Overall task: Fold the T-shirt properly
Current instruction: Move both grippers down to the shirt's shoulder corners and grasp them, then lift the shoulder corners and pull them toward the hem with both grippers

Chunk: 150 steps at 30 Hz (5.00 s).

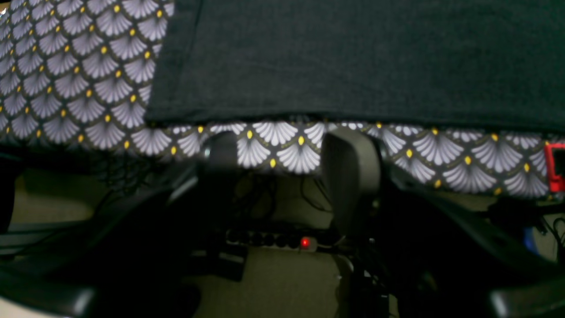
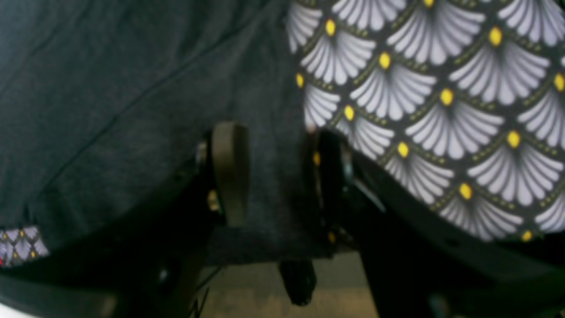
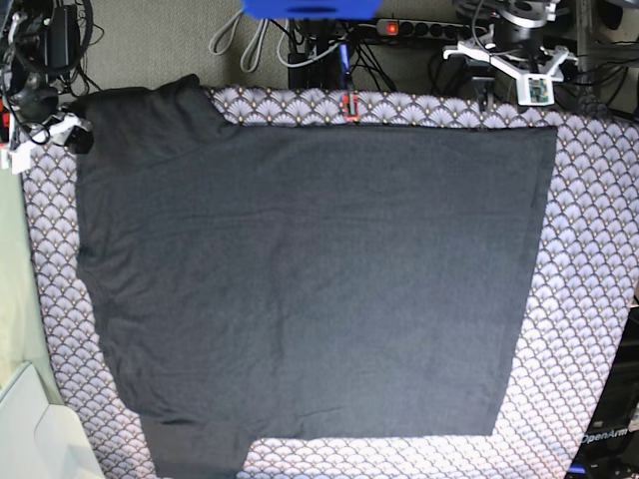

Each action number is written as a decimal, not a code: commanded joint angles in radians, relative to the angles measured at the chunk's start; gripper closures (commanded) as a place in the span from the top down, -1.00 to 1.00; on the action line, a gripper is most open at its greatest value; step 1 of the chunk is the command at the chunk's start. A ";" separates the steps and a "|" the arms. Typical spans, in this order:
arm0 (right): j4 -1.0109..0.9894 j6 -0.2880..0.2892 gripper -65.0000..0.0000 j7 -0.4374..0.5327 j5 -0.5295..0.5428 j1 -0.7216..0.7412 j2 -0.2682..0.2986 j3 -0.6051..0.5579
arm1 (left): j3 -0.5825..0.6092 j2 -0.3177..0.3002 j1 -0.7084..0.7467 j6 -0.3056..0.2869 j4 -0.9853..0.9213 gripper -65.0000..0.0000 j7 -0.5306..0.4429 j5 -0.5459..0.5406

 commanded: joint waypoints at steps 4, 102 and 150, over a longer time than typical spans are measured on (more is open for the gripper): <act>0.003 0.012 -0.17 0.014 0.013 0.003 0.015 0.006 | 0.000 0.006 0.012 0.004 0.019 0.03 -0.021 -0.001; 0.173 0.023 -1.00 0.017 0.013 -0.092 0.001 -0.109 | -0.261 -0.010 -0.264 -0.179 -0.264 -0.99 0.117 -0.304; 0.006 0.023 -1.00 0.011 0.005 0.320 0.082 -0.117 | -0.385 -0.056 -0.743 -0.177 -0.273 -0.99 0.553 -0.296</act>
